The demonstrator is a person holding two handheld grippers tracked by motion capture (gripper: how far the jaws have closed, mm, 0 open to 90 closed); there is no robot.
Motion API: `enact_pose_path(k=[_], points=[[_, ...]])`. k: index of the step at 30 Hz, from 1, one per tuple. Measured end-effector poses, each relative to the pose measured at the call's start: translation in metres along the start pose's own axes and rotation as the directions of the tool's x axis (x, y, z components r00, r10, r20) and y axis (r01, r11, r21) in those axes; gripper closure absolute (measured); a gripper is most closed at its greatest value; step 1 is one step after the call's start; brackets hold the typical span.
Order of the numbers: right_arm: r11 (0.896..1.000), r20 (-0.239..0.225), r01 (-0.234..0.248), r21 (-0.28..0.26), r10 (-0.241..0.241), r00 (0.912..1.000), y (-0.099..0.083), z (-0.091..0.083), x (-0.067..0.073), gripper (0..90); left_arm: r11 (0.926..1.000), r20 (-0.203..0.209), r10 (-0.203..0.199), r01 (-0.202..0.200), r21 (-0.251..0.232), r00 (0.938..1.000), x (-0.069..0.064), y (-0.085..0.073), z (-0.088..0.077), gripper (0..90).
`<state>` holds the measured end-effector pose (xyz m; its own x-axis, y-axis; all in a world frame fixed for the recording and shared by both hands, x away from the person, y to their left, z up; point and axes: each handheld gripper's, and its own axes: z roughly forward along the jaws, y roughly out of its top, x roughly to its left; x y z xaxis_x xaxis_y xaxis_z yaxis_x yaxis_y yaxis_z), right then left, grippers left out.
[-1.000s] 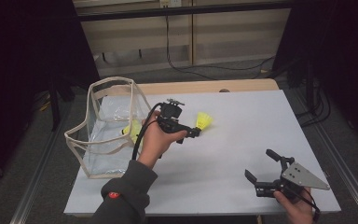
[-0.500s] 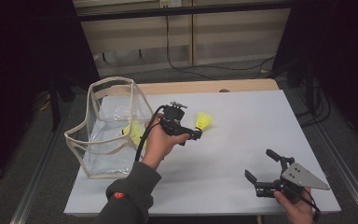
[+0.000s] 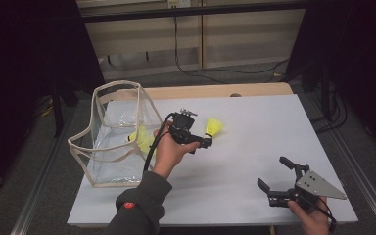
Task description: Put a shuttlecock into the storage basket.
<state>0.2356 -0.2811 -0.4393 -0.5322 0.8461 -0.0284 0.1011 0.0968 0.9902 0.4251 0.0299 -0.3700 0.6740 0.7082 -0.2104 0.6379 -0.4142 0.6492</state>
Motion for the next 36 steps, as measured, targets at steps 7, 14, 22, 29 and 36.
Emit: enact_pose_path(k=[7, 14, 22, 29, 36], points=[[1.000, 0.000, -0.001, 0.000, 0.001, 1.0000, 0.000, 0.000, 0.000, 1.2, 1.0000, -0.005, -0.003, 0.003, 0.003, 1.0000, 0.000, -0.002, 0.007, 5.4], [1.000, 0.002, 0.003, 0.002, -0.003, 1.0000, -0.001, 0.000, -0.001, 1.2, 1.0000, -0.011, -0.003, 0.003, 0.004, 0.9999, 0.000, -0.003, 0.014, 5.4], [1.000, 0.002, 0.003, 0.002, -0.003, 1.0000, -0.001, 0.000, -0.001, 1.2, 0.9999, -0.020, 0.009, -0.008, 0.008, 0.9998, 0.002, -0.005, 0.023, 5.4], [1.000, 0.001, 0.004, 0.001, -0.004, 1.0000, -0.001, 0.000, -0.001, 1.2, 0.9999, -0.029, 0.011, -0.011, 0.010, 0.9995, 0.003, -0.006, 0.029, 6.4], [1.000, 0.002, 0.002, 0.000, -0.002, 1.0000, 0.000, 0.000, -0.001, 1.2, 0.9999, -0.035, 0.012, -0.012, 0.011, 0.9993, 0.002, -0.006, 0.035, 6.6]])
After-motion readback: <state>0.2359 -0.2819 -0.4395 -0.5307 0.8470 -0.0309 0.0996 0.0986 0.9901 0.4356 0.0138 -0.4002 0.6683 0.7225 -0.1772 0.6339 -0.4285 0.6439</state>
